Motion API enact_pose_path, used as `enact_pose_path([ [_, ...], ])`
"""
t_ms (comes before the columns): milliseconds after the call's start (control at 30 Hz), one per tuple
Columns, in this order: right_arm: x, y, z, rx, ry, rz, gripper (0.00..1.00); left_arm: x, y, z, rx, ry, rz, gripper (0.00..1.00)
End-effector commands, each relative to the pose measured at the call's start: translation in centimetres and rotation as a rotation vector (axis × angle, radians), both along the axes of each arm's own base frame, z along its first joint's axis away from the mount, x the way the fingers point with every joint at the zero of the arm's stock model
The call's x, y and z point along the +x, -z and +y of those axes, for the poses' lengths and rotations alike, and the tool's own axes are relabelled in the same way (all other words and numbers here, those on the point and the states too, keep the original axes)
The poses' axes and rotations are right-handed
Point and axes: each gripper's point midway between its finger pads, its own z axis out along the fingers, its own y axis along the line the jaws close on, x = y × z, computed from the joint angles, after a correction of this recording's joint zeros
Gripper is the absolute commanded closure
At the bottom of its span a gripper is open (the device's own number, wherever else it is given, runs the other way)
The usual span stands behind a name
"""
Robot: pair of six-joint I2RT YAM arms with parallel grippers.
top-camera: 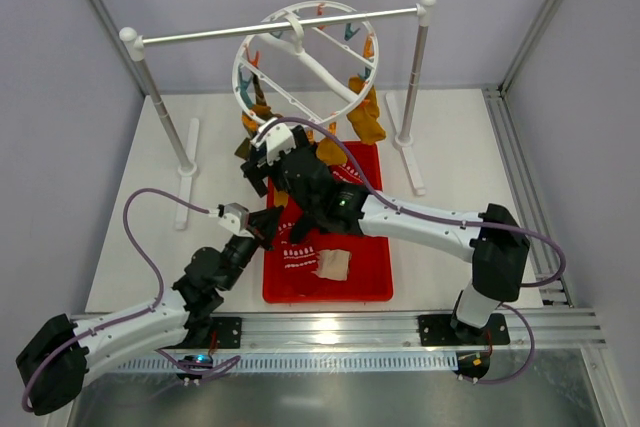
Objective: Remove the socks clipped to the hanger
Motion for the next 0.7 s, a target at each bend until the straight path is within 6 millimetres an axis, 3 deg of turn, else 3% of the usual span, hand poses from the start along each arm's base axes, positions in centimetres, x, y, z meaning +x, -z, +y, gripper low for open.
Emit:
enact_pose_path([
  [0,1.4,-4.1,-0.4,0.075,0.097,-0.097,0.02,-0.2,-1.8,-0.2,-0.051,0.019,-0.032,1.0],
  [233,2.7,-5.1,-0.9,0.1,0.174,-0.178,0.14,-0.2,-1.6,-0.3,-0.049,0.024,-0.026,1.0],
  [533,3.9,-4.7,-1.1,0.076,0.246,-0.233,0.35,-0.3,-1.5,-0.6,-0.043,0.036,-0.021,1.0],
  [600,3.9,-4.7,-0.9,0.074,0.246,-0.234,0.45,-0.3,-1.6,-0.6,-0.044,0.038,-0.022,1.0],
  [633,4.0,-4.7,-0.8,0.076,0.246,-0.236,0.66,-0.3,-1.6,-0.6,-0.044,0.037,-0.022,1.0],
  [667,4.0,-4.6,-0.8,0.076,0.248,-0.237,0.78,-0.3,-1.6,-0.5,-0.044,0.035,-0.021,1.0],
])
